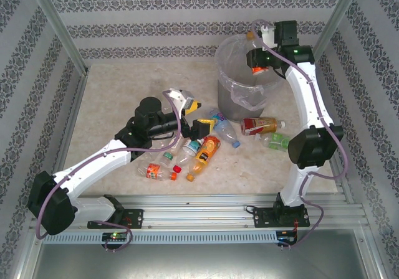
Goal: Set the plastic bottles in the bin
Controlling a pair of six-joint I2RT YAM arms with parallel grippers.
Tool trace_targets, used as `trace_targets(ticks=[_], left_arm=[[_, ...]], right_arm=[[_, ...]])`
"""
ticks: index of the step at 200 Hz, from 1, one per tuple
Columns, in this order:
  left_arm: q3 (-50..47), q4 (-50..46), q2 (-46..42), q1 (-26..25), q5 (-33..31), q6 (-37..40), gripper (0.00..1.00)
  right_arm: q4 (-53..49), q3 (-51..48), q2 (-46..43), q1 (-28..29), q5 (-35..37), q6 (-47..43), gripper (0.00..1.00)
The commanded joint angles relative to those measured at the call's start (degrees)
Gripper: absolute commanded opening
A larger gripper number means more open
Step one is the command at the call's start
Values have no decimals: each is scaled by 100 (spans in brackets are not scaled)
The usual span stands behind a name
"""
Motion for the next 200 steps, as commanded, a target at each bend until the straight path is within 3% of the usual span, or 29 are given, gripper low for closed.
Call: trace_targets(ticks=[1,54,119,171,200], left_arm=[[218,-114,-20,-14,26,148,100],[229,-167,-74,-16,23,174,100],[235,-167,-144,-23,34,151,100],[244,-266,-153,-50,33,260,100],[245,-340,-174,-84,6,325,100]], right_arm=[[-6,26,-89,14,241,-145,56],[-88,142,-368,6,192,48,83],[-266,-159,-1174,-37,245,839,83],[231,-2158,-2692,-105,278,1837,84],[217,-3198,-3482,-196,761,2559,89]])
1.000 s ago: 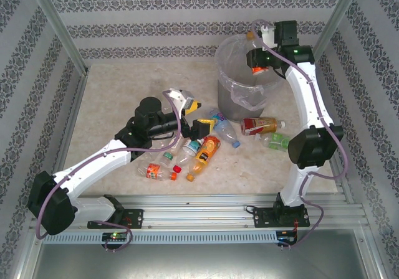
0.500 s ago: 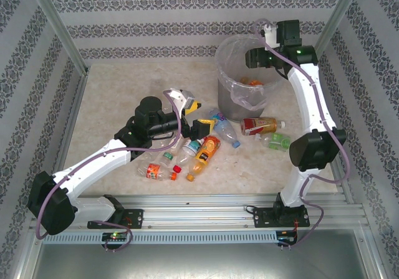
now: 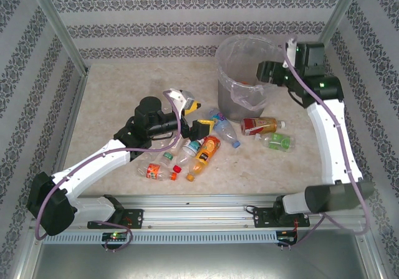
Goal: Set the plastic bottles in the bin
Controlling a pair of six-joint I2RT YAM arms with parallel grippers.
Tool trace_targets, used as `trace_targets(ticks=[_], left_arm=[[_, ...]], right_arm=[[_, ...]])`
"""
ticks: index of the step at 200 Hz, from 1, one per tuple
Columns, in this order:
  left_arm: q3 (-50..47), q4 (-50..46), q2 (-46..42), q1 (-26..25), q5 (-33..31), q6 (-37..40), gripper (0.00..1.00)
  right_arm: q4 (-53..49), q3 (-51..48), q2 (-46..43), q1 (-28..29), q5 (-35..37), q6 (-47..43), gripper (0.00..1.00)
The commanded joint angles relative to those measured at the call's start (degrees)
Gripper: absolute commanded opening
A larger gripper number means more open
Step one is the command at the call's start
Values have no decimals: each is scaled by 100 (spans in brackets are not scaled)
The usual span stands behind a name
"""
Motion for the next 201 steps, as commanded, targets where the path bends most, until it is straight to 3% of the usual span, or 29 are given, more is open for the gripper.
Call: trace_targets(ticks=[1,14,46,83,117,151,201], left_arm=[[182,-140,-130,-84,5,189,100],[180,-158,-133,-117,-18,202,100],[199,-203,-125,-189,-13,245,100],[203,-245,-109,-221,-1,285,100],[217,-267,-113,-240,4,288,100],[229,-313,-135,-242,-27,332,100],[247,-384,-149,-277,-46,413,100]], right_arm=[[16,-687,-504,-111,524,871,89],[-55,-1165,-846,-281,690,1287,98],[49,-2426,-1496,-1048,469,2199,98],[192,-3377,-1581,-1564,323,2930,98],[510,-3945,-1148,-1647,141,3617,96],[1385,-4584,-829,-1652,-173,4361,87],[1923,-4977,-497,-1658,-64,5038,86]])
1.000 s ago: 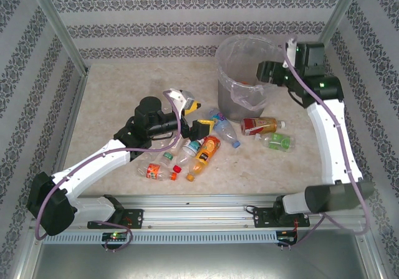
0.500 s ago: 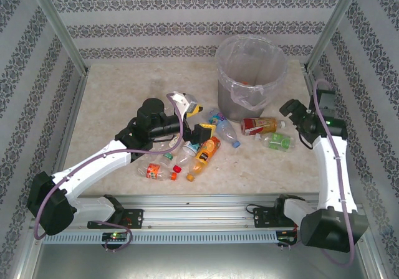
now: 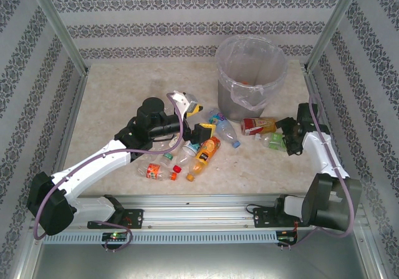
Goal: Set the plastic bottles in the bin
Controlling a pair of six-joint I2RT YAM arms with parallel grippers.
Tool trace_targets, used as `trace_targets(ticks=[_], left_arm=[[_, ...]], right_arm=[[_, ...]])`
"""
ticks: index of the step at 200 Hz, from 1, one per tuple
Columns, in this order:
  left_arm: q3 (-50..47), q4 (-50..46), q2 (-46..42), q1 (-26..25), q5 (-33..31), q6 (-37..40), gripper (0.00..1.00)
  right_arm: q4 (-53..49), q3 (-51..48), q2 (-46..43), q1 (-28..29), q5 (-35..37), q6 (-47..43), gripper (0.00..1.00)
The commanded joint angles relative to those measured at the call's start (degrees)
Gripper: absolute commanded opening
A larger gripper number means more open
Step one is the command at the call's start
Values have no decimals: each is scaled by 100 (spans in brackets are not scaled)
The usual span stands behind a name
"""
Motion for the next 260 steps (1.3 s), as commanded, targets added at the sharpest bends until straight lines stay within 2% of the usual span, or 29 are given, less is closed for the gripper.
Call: trace_targets(ticks=[1,116,172,185,218,260], left_arm=[[169,-115,-141,-102,-16,196,100],[210,-239,-129,-138,-75,346,100],[208,-283,-170,-160,-111,407,100],[202,-293,-154,-173,-110,415,100],[203,-321,-157,-193,-145,442,100],[211,-328,-162,-200,-149,460,100]], right_arm=[[487,-191,76,-34,45,570,86],[1155,-697,628,-40,189,1178,86],[1471,-954,569,-185,232,1327,78],[1510,-963,566,-229,218,1286,72],[1502,-928,453,-355,64,1055,68],[1179,-728,-367,-383,409,181,61]])
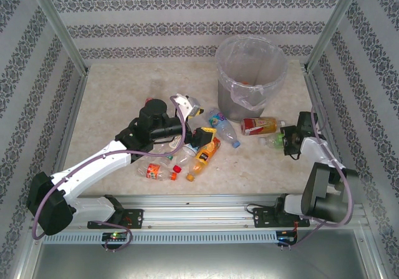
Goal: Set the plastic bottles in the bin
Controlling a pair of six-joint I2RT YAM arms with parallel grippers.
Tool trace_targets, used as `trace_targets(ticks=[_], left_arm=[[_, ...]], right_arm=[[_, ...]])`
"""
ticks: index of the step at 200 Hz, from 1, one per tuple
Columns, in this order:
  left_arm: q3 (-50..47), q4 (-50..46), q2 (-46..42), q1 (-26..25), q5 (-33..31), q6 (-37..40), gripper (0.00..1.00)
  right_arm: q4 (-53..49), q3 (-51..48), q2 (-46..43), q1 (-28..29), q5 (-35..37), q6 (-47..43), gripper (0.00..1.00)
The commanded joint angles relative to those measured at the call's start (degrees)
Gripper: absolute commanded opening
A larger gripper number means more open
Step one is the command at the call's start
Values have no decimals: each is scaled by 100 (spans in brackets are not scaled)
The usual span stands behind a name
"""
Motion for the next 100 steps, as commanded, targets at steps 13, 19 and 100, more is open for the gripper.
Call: trace_targets(ticks=[13,19,100], left_arm=[[191,-44,-165,-74,-17,145,100],[192,-48,-160,-73,-20,150,100],[181,-51,-180,-75,-45,172,100]], right_arm=[[-326,230,-831,-40,387,-1002,59],[-343,264,-984,-38,418,-1142,58],[-459,1523,-2392,395,866,-3015,49]])
